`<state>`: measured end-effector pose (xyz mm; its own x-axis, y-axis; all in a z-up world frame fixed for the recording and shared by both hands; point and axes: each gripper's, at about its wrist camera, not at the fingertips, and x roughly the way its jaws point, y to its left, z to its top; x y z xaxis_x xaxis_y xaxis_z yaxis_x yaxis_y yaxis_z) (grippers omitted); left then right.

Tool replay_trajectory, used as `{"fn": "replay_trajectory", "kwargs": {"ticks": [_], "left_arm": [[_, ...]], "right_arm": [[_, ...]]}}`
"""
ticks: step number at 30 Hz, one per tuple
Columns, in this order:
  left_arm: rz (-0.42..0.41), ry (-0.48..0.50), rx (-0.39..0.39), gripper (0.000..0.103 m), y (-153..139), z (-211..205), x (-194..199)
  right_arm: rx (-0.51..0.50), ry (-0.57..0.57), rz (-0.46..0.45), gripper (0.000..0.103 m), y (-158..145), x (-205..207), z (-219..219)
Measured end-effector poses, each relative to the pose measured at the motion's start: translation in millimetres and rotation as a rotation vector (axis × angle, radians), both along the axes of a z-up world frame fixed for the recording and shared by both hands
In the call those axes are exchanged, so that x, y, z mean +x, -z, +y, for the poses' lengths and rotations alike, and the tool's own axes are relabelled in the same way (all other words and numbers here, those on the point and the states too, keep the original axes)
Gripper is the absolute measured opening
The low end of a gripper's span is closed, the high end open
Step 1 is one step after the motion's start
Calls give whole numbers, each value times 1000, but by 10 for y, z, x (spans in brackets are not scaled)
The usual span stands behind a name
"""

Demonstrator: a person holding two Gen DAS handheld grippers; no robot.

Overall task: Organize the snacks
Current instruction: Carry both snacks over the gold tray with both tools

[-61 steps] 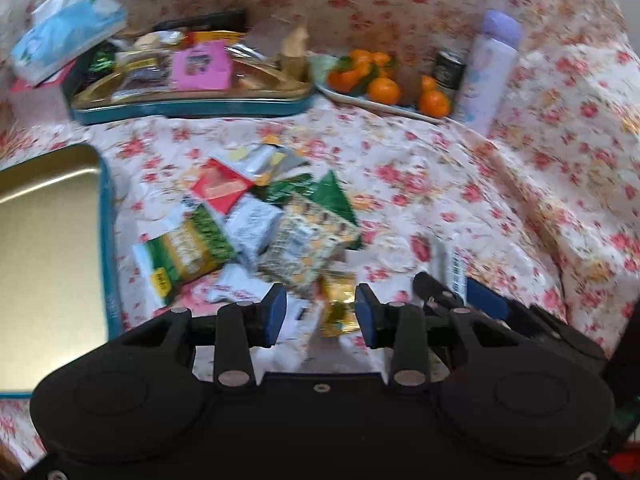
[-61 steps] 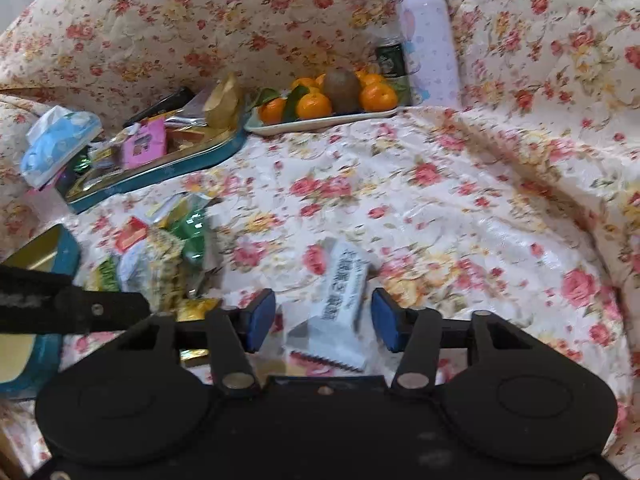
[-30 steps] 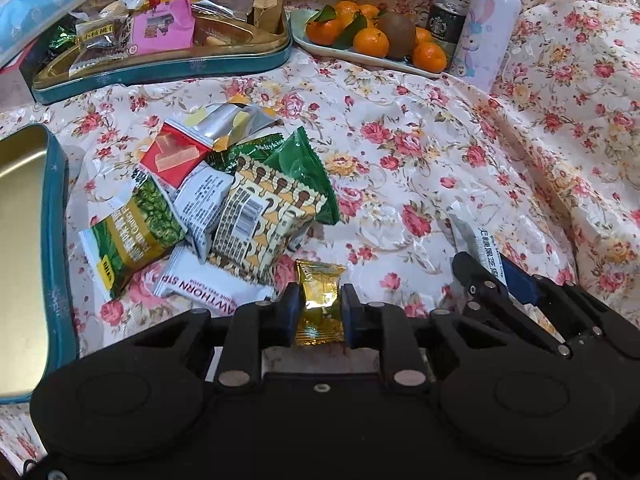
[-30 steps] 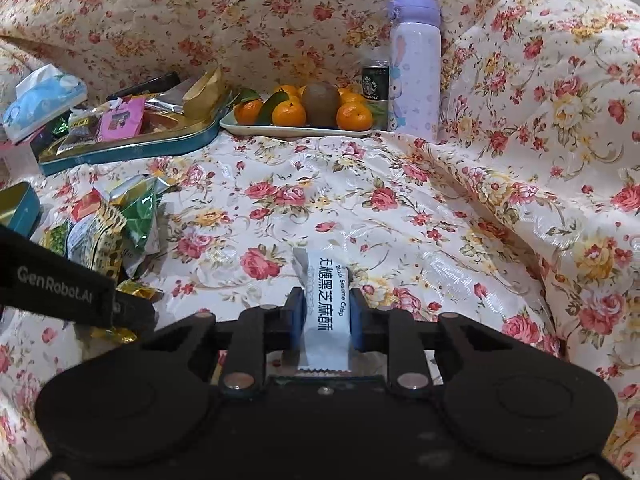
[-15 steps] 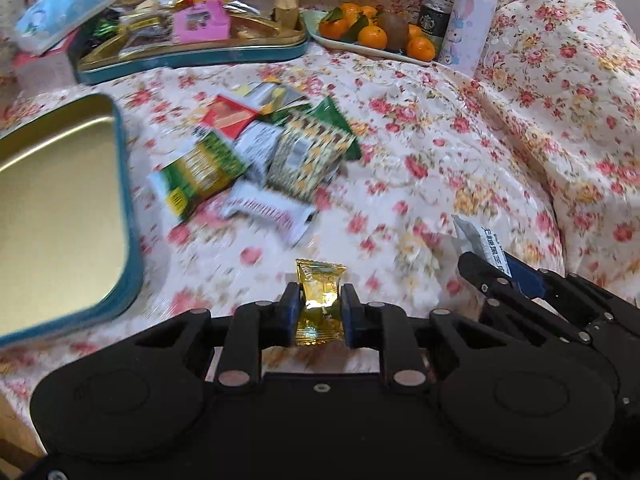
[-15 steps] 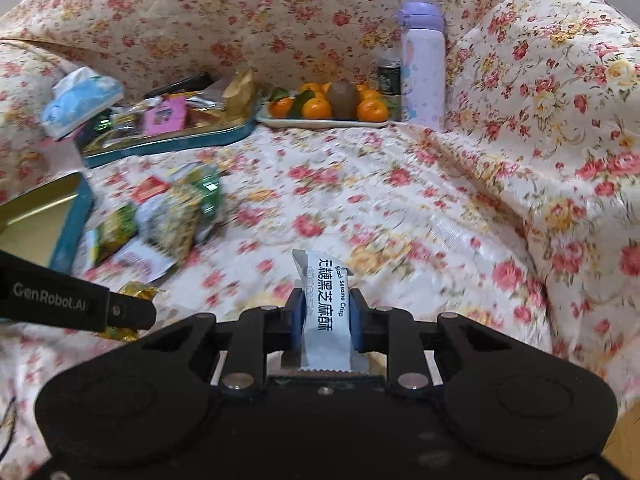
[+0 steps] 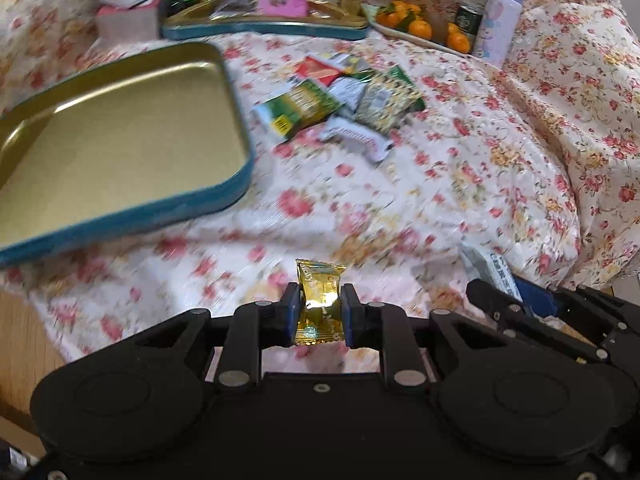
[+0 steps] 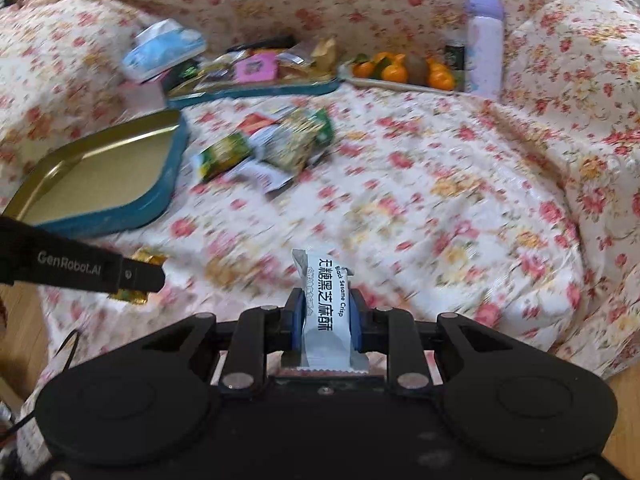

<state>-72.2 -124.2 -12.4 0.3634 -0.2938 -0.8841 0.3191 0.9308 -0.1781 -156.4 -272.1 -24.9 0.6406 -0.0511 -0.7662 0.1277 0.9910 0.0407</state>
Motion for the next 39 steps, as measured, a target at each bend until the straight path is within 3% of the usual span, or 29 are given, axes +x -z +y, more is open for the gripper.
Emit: {"fn": "replay_trajectory", "kwargs": {"ticks": [12,21,29,39], "left_arm": [[5,-191,20,28,76,763,-118],[-79,-355,10,28,-147,1308,28],[-159,-457,25,28,-266,1541,474],[-111,-485,46,28,-41,1554,971]], "right_arm": [[81,-222,77,25,3,26,702],[109,-341,1,25,-272,344,1209],[118,-335,-75,25,-460,948,1381],[121,-249,-31,25,-249,1591,1392]]}}
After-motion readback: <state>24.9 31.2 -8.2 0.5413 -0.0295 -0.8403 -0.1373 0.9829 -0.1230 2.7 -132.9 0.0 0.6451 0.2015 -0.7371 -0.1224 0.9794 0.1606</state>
